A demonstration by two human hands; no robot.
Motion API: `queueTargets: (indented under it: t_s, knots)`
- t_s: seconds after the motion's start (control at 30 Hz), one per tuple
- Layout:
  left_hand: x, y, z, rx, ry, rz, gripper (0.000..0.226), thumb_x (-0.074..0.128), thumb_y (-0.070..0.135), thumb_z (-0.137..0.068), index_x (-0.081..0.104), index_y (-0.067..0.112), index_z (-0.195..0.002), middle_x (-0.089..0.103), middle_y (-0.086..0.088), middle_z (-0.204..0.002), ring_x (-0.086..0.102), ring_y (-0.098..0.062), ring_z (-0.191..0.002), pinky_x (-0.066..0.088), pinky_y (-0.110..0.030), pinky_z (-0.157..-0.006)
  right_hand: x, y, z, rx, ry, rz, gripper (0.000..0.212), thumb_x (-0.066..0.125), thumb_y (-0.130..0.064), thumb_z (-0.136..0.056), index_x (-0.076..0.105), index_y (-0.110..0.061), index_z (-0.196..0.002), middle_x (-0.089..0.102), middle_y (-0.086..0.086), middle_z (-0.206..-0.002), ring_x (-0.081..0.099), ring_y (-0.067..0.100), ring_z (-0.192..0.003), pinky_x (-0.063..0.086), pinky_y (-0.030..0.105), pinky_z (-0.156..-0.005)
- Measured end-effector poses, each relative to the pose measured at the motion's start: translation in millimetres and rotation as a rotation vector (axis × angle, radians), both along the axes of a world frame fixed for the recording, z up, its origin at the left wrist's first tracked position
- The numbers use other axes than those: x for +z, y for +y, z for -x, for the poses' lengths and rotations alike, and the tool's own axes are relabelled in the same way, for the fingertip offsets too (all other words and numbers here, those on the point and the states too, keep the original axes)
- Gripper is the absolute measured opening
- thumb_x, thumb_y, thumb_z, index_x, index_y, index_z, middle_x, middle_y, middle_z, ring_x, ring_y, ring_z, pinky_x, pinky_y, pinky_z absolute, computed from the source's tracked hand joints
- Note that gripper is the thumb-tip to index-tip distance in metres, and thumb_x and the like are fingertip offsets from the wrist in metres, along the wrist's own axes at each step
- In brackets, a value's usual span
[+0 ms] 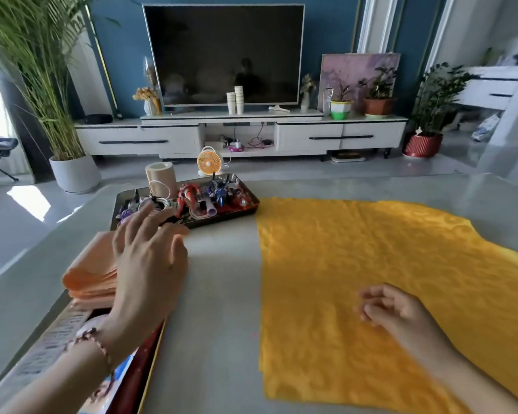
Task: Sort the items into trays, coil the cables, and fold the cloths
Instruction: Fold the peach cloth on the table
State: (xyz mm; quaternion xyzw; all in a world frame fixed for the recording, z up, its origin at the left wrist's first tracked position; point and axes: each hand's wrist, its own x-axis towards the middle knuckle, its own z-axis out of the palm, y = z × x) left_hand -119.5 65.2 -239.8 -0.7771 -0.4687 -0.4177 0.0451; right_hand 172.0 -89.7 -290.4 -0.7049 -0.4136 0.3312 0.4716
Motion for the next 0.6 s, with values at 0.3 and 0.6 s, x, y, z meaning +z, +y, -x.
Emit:
queueTargets:
  t_s: [0.3, 0.6]
  knots:
    - [-73, -89, -149, -0.791, 0.396, 0.529, 0.054, 0.053, 0.058, -0.084, 0.043, 0.040, -0.133, 0.026, 0.021, -0.149, 0.003, 0.007, -0.140, 0.000, -0.020, -0.115, -33, -63, -83, 0.106, -0.761, 0.125, 0.025, 0.060, -0.032, -0.090, 0.059, -0.033, -0.115, 0.042, -0.029, -0.124, 0.037, -0.010, -0.118, 0.019, -0.004, -0.095]
    - [-108, -105, -197, -0.770, 0.546, 0.496, 0.055, 0.037, 0.070, -0.081, 0.025, 0.057, -0.133, -0.001, 0.027, -0.149, -0.026, 0.009, -0.125, -0.014, -0.023, -0.107, -31, -100, -100, 0.094, -0.760, 0.066, 0.036, 0.056, -0.041, -0.090, 0.057, -0.028, -0.123, 0.044, -0.018, -0.136, 0.031, -0.016, -0.120, 0.015, -0.003, -0.097]
